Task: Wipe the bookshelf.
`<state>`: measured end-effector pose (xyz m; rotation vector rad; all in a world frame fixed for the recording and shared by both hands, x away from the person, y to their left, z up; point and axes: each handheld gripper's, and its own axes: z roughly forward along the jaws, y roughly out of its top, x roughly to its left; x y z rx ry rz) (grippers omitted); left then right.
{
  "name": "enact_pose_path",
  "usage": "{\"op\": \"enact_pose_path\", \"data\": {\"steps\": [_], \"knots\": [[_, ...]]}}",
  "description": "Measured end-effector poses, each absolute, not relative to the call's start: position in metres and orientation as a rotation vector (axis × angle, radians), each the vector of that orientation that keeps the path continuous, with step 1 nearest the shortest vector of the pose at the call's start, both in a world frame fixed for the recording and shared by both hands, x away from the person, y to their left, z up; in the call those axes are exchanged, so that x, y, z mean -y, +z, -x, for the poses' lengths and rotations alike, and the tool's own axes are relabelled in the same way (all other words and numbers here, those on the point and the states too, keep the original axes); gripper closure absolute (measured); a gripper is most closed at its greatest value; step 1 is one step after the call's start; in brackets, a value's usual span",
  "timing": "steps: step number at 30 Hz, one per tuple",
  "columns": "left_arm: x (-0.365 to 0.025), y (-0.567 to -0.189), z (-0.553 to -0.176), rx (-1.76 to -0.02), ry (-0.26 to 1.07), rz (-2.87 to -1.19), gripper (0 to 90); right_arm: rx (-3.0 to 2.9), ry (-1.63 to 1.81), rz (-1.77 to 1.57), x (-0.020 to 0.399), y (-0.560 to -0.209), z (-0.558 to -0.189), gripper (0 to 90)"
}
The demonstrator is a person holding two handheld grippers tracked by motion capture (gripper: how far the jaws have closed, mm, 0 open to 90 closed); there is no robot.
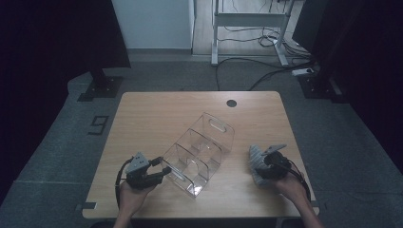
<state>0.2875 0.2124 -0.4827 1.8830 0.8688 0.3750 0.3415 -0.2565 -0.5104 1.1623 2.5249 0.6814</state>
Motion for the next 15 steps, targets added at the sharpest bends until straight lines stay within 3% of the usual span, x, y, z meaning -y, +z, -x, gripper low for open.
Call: {"op": "enact_pose_path", "data": {"steps": [4,11,14,15], "knots": [[-0.212,-0.483,-0.287,-0.869,0.375,-1.883,44.5,-2.505,0.713,-1.192,0.258,-0.512,-0.341,37.4],[-0.212,-0.482,-0.288,-0.868,0.376,-1.887,44.5,-2.492,0.811,-1.156,0.260,-0.499,-0.338,15.4],[-0.212,-0.482,-0.288,-0.856,0.371,-1.899,43.5,-2.467,0.847,-1.137,0.258,-0.487,-0.335,14.6],[-0.212,-0.483,-0.289,-0.853,0.366,-1.906,38.8,-2.460,0.871,-1.125,0.257,-0.481,-0.334,15.0]]}}
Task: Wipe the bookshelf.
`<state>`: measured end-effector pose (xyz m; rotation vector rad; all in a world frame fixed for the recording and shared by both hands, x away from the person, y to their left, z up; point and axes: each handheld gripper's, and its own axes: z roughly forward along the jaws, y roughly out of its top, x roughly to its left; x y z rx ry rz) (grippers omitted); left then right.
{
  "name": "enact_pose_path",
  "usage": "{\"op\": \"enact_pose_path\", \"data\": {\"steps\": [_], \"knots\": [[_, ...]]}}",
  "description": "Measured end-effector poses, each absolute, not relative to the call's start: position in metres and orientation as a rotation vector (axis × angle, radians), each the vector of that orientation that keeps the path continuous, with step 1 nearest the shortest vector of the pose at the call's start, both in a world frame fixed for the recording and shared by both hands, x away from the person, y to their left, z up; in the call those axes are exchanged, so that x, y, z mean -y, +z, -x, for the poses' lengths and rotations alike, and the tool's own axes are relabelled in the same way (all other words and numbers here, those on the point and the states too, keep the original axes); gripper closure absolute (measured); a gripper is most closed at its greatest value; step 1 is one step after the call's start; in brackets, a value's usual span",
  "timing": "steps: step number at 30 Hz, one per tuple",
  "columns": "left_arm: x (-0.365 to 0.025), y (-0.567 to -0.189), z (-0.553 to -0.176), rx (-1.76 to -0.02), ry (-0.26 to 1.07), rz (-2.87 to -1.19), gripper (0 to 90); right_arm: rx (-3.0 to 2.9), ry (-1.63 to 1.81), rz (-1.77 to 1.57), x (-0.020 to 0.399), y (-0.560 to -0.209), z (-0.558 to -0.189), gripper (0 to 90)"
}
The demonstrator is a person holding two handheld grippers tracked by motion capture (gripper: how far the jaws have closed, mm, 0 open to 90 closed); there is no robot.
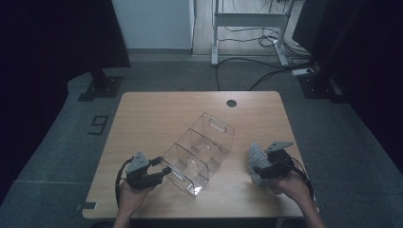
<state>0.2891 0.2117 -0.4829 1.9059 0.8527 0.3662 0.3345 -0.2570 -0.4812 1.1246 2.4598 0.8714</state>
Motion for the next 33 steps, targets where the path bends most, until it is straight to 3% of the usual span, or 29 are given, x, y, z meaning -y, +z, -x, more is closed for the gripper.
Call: {"op": "enact_pose_path", "data": {"steps": [2,6,15,26,33], "knots": [[-0.210,-0.483,-0.289,-0.860,0.386,-1.914,27.5,-2.452,0.893,-1.100,0.254,-0.473,-0.335,15.7],[-0.211,-0.479,-0.287,-0.863,0.387,-1.932,19.8,-2.443,0.908,-1.053,0.246,-0.460,-0.339,20.3],[-0.216,-0.471,-0.275,-0.890,0.386,-1.926,21.9,-2.461,0.951,-1.008,0.221,-0.454,-0.362,27.3],[-0.201,-0.478,-0.257,-0.823,0.339,-1.996,36.8,-2.445,1.054,-1.025,0.196,-0.456,-0.391,41.9],[-0.185,-0.487,-0.258,-0.820,0.357,-2.069,34.7,-2.471,1.051,-1.024,0.182,-0.464,-0.406,49.1]]}}
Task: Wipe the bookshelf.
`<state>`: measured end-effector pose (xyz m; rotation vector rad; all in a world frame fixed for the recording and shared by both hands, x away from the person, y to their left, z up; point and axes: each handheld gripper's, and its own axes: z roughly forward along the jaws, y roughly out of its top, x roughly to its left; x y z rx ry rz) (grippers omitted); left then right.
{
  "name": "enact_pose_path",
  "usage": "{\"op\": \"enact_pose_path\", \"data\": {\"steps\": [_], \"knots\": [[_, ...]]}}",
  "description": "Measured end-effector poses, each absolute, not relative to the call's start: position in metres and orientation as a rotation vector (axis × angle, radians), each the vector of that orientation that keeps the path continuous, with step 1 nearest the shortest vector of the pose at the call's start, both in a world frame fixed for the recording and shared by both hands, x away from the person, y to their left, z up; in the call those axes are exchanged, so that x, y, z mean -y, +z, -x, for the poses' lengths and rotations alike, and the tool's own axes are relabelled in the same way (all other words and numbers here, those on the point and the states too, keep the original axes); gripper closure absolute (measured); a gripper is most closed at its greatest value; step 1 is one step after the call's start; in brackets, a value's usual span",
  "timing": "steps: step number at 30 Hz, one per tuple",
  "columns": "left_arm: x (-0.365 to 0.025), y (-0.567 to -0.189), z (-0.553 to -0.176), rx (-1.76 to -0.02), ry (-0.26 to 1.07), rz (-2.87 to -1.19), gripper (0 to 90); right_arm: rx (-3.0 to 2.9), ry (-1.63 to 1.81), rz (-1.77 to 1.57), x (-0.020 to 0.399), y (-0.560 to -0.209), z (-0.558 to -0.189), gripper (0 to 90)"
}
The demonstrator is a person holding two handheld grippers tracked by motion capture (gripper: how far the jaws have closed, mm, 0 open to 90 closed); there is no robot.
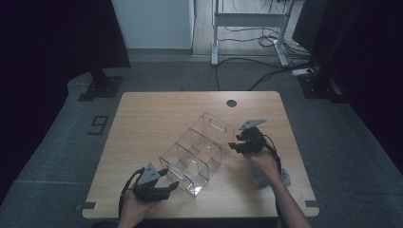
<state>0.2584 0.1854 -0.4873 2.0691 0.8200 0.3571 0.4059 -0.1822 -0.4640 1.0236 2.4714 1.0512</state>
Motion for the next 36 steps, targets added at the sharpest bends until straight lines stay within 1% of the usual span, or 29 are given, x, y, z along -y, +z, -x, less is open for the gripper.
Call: {"op": "enact_pose_path", "data": {"steps": [3,9,23,30,33,36], "knots": [[-0.184,-0.488,-0.259,-0.824,0.356,-2.071,34.0,-2.493,1.061,-1.017,0.179,-0.466,-0.410,55.9],[-0.183,-0.493,-0.266,-0.842,0.367,-2.089,32.1,-2.490,1.033,-1.006,0.180,-0.465,-0.406,62.1],[-0.190,-0.498,-0.281,-0.882,0.391,-2.109,33.6,-2.485,1.040,-0.994,0.190,-0.464,-0.385,65.5],[-0.194,-0.504,-0.293,-0.938,0.426,-2.113,33.7,-2.477,1.051,-1.011,0.196,-0.465,-0.376,66.9],[-0.194,-0.503,-0.293,-0.938,0.405,-2.102,33.6,-2.481,1.063,-1.014,0.199,-0.465,-0.373,67.1],[-0.192,-0.495,-0.283,-0.883,0.364,-2.087,31.5,-2.475,1.081,-1.007,0.201,-0.464,-0.372,67.2]]}}
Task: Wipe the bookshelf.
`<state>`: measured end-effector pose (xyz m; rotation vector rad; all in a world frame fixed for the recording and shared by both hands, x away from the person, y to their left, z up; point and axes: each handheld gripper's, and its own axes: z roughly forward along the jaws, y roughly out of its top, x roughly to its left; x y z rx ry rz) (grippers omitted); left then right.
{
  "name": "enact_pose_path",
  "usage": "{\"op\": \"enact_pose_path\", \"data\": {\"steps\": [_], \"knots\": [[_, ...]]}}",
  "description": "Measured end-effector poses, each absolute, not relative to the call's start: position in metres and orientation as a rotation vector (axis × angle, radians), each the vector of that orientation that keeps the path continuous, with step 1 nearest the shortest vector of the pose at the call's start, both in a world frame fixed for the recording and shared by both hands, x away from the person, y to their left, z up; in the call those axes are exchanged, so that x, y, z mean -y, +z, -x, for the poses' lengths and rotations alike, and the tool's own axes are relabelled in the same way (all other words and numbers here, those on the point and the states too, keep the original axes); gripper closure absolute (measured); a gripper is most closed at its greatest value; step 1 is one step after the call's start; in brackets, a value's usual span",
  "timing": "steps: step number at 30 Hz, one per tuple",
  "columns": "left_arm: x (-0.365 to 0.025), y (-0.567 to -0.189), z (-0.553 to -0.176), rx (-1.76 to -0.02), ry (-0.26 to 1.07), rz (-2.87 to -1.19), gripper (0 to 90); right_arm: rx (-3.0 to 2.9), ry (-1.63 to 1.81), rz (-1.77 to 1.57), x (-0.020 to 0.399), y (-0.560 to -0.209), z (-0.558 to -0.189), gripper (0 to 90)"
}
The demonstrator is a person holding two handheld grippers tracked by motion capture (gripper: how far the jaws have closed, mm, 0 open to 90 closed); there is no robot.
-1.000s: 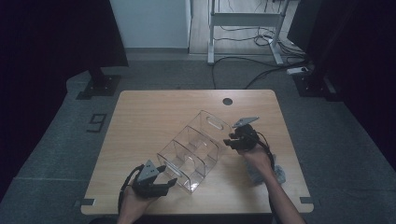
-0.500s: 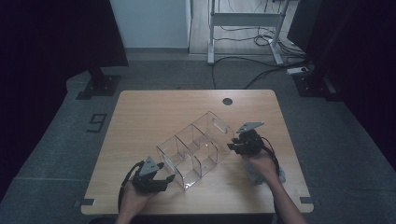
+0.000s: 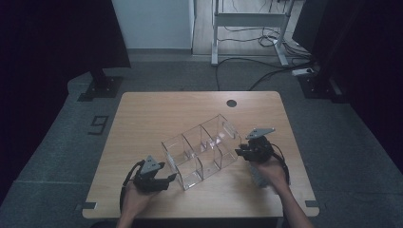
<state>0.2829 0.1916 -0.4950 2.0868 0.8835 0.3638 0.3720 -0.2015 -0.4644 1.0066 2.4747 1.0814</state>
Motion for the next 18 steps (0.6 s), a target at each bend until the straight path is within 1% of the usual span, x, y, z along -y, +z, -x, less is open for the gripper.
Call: {"op": "enact_pose_path", "data": {"steps": [8,18], "knots": [[-0.186,-0.486,-0.262,-0.788,0.319,-2.081,27.3,-2.470,1.092,-1.000,0.203,-0.463,-0.371,67.0],[-0.175,-0.479,-0.257,-0.792,0.375,-2.072,25.8,-2.497,1.084,-0.969,0.195,-0.463,-0.361,65.9]]}}
